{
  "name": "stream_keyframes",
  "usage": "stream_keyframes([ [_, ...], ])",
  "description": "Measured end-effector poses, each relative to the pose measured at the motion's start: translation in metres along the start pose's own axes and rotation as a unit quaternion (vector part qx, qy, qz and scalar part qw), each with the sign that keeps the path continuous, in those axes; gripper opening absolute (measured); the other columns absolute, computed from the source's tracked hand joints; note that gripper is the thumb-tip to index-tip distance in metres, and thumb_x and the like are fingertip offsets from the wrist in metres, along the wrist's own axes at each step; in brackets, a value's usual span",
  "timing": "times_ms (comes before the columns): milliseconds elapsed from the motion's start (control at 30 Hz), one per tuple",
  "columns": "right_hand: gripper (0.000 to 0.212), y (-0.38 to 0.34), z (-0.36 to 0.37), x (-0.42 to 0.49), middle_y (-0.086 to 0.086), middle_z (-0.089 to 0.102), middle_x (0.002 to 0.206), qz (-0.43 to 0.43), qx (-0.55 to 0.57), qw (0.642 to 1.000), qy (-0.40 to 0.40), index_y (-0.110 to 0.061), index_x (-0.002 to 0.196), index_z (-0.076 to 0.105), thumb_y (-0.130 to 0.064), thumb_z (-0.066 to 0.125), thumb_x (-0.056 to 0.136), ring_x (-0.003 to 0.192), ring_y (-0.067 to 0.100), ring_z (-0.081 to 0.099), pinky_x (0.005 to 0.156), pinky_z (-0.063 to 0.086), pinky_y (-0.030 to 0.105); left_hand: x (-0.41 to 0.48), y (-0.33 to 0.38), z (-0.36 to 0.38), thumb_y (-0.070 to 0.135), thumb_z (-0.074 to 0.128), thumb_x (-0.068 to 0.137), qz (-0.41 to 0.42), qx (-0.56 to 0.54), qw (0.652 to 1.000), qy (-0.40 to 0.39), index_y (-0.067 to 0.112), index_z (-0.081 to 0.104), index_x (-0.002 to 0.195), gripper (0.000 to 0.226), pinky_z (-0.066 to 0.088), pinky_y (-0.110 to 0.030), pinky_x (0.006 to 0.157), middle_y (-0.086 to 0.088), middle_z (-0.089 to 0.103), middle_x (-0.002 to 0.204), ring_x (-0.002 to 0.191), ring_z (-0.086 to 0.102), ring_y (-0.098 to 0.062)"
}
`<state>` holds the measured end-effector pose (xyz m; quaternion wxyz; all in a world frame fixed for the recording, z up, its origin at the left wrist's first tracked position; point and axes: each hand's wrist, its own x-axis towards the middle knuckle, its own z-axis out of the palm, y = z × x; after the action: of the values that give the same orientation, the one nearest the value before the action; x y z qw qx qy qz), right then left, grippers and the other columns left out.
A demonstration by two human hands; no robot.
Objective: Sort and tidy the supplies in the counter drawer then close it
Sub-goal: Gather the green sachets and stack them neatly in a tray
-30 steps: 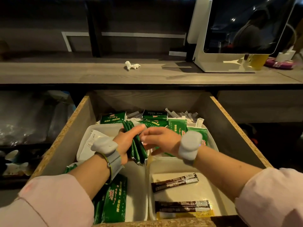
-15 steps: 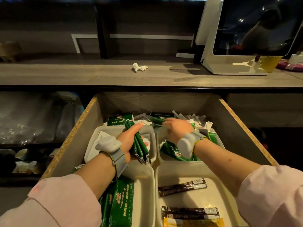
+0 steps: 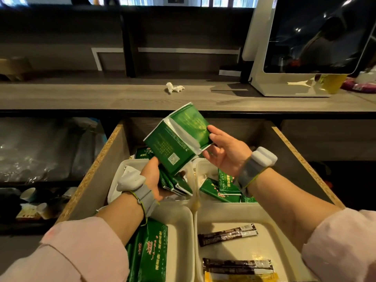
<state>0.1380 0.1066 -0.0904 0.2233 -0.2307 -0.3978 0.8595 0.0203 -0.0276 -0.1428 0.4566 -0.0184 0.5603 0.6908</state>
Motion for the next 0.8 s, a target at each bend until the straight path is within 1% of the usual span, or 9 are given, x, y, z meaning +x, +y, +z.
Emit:
stream_keyframes([
  [133, 0.029, 0.009, -0.002, 0.001, 0.007, 0.067, 0.085, -0.096, -0.236, 0.961, 0.105, -0.012, 0.11, 0.067, 0.004, 0.053, 0.091, 0.062, 0.012, 0.064, 0.063, 0.057, 0.029, -0.002, 0.003, 0.002, 0.059, 0.046, 0.086, 0.036, -0.053, 0.996, -0.061, 0.012, 0.069, 0.101, 0.055, 0.053, -0.045, 0.075, -0.019, 0.072, 0.093, 0.085, 0.066, -0.034],
  [233, 0.029, 0.019, -0.006, -0.003, 0.003, 0.068, 0.093, -0.187, -0.482, 0.85, 0.107, -0.023, 0.108, 0.071, -0.005, 0.057, 0.089, 0.071, 0.019, 0.064, 0.067, 0.059, 0.033, -0.006, 0.002, 0.001, 0.059, 0.048, 0.087, 0.048, -0.03, 0.996, -0.073, 0.01, 0.068, 0.095, 0.054, 0.054, -0.041, 0.069, -0.016, 0.075, 0.075, 0.071, 0.07, -0.033],
  [300, 0.022, 0.028, -0.001, -0.009, -0.01, 0.063, 0.089, -0.21, -0.561, 0.8, 0.039, -0.023, 0.106, 0.072, -0.015, 0.059, 0.09, 0.068, 0.003, 0.057, 0.065, 0.05, 0.021, -0.007, 0.001, 0.003, 0.053, 0.05, 0.088, 0.048, -0.029, 0.995, -0.081, 0.009, 0.068, 0.099, 0.049, 0.054, -0.04, 0.07, -0.015, 0.074, 0.073, 0.066, 0.072, -0.03],
  [433, 0.023, 0.045, 0.009, -0.014, -0.018, 0.056, 0.079, -0.154, -0.518, 0.84, -0.045, -0.027, 0.104, 0.068, -0.037, 0.068, 0.083, 0.072, 0.001, 0.052, 0.075, 0.049, 0.027, -0.007, -0.001, 0.005, 0.045, 0.048, 0.092, 0.061, -0.04, 0.993, -0.093, 0.009, 0.065, 0.099, 0.041, 0.052, -0.039, 0.067, -0.013, 0.072, 0.064, 0.057, 0.071, -0.028],
  [533, 0.017, 0.048, 0.006, -0.008, -0.009, 0.06, 0.08, -0.174, -0.524, 0.834, 0.001, -0.026, 0.098, 0.063, -0.02, 0.07, 0.083, 0.069, 0.008, 0.057, 0.065, 0.052, 0.024, -0.006, 0.001, 0.003, 0.044, 0.049, 0.091, 0.064, -0.038, 0.993, -0.089, 0.007, 0.065, 0.097, 0.041, 0.053, -0.038, 0.067, -0.013, 0.07, 0.067, 0.061, 0.069, -0.027],
  [600, 0.018, 0.043, 0.003, -0.001, 0.005, 0.062, 0.093, -0.152, -0.404, 0.899, 0.066, -0.019, 0.091, 0.059, -0.002, 0.059, 0.088, 0.071, 0.017, 0.06, 0.057, 0.058, 0.027, -0.003, 0.002, 0.003, 0.045, 0.05, 0.09, 0.058, -0.034, 0.995, -0.071, 0.004, 0.064, 0.095, 0.044, 0.053, -0.037, 0.07, -0.013, 0.068, 0.074, 0.069, 0.066, -0.026],
  [667, 0.022, 0.032, 0.001, 0.004, 0.014, 0.058, 0.097, -0.094, -0.21, 0.965, 0.121, -0.014, 0.097, 0.055, 0.006, 0.048, 0.092, 0.069, 0.021, 0.059, 0.043, 0.055, 0.024, 0.001, 0.002, 0.002, 0.046, 0.053, 0.088, 0.056, -0.028, 0.997, -0.053, 0.004, 0.062, 0.084, 0.044, 0.054, -0.035, 0.069, -0.011, 0.066, 0.066, 0.066, 0.065, -0.025],
  [733, 0.032, 0.021, -0.002, 0.004, 0.014, 0.056, 0.09, -0.035, -0.053, 0.989, 0.134, -0.01, 0.12, 0.051, 0.008, 0.04, 0.095, 0.068, 0.02, 0.057, 0.039, 0.054, 0.022, 0.004, 0.002, -0.001, 0.05, 0.059, 0.083, 0.058, -0.021, 0.998, -0.031, 0.006, 0.063, 0.079, 0.045, 0.054, -0.037, 0.067, -0.009, 0.067, 0.059, 0.066, 0.066, -0.027],
  [800, 0.04, 0.019, -0.003, -0.001, 0.008, 0.055, 0.088, 0.03, -0.024, 0.994, 0.103, -0.011, 0.132, 0.045, 0.006, 0.034, 0.098, 0.068, 0.019, 0.056, 0.038, 0.052, 0.02, 0.005, 0.002, -0.002, 0.058, 0.061, 0.079, 0.073, -0.023, 0.996, -0.038, 0.007, 0.067, 0.083, 0.052, 0.056, -0.042, 0.071, -0.012, 0.072, 0.07, 0.076, 0.069, -0.03],
])
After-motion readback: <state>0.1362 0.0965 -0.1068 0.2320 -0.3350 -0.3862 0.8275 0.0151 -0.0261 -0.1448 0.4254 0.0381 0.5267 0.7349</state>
